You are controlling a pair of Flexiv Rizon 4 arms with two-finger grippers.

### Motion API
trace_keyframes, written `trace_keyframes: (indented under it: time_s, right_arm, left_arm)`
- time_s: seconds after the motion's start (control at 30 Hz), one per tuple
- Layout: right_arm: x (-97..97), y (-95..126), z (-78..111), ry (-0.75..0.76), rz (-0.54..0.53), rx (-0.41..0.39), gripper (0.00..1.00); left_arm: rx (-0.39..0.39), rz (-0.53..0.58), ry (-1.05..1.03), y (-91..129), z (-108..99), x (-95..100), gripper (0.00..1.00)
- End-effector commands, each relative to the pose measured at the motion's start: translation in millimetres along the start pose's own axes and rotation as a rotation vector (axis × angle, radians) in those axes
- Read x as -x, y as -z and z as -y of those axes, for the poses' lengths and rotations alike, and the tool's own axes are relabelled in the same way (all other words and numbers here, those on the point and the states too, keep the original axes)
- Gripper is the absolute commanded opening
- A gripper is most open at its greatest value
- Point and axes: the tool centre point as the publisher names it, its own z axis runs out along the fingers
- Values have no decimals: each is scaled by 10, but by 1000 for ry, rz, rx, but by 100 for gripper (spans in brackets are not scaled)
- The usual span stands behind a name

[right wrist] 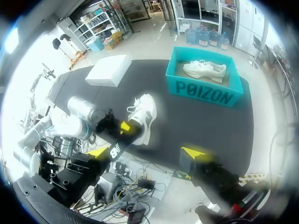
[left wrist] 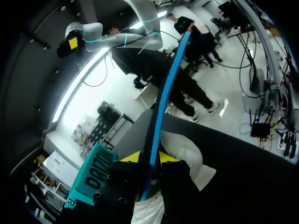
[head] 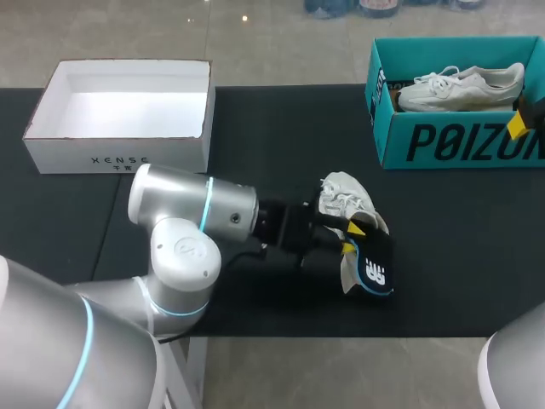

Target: Take the shoe out of the shoebox, open the shoe tongue, remove and reinsert the insole, then place the shoe into the shoebox

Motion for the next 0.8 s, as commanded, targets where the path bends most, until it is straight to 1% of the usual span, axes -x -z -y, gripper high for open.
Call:
trace_keyframes:
  time_s: [0.03, 0.27, 0.47, 0.63, 0.8]
  right_arm:
    - [0, -5, -28, -1, 1, -6, 100]
    - [0, -5, -28, -1, 1, -6, 100]
    - [0, -5, -28, -1, 1, -6, 100]
    - [0, -5, -28, -1, 1, -6, 100]
    - [0, -5, -28, -1, 1, -6, 100]
  left_arm:
    - [-2, -18, 1, -55, -13, 36, 0]
    - [0, -36, 7, -63, -15, 2, 0]
    - [39, -62, 4, -15, -159, 21, 0]
    - [62, -63, 4, 5, -247, 55, 0]
    - [68, -65, 4, -64, -321, 66, 0]
